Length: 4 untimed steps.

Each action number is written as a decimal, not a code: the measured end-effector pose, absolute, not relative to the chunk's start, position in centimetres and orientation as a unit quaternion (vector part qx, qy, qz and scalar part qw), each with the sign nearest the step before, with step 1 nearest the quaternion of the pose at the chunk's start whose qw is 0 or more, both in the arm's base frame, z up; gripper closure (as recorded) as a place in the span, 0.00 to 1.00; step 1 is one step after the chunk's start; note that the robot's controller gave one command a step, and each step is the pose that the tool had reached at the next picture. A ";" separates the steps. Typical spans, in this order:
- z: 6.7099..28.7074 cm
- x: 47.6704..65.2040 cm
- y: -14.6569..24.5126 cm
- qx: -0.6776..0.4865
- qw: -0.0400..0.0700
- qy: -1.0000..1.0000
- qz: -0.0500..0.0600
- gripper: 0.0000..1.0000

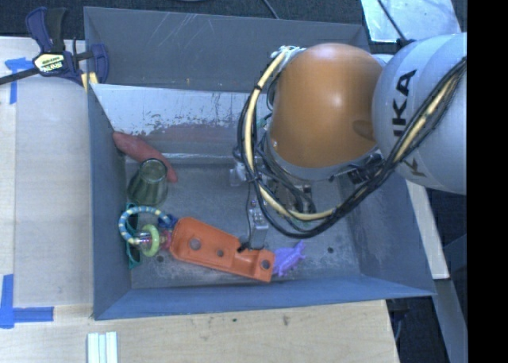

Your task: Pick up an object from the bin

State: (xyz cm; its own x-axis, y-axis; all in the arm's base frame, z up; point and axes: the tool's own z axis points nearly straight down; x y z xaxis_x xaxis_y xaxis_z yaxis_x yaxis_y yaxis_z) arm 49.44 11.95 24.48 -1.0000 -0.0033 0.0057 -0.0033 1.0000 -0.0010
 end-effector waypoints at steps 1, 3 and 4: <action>24.9 49.6 11.9 0.000 -0.001 -1.000 -0.001 0.00; 15.8 50.3 15.2 0.038 -0.004 -0.999 -0.001 0.00; 12.4 50.8 16.1 0.100 -0.001 -0.995 0.000 0.00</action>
Offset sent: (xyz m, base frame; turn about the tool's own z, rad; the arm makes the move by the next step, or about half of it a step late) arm 0.0295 0.0447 -0.1072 -0.2285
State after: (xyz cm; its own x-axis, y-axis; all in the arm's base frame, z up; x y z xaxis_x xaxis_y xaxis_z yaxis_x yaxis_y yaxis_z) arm 50.75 16.05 12.39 -0.9801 -0.1983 -0.0016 -0.1983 0.9801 -0.0005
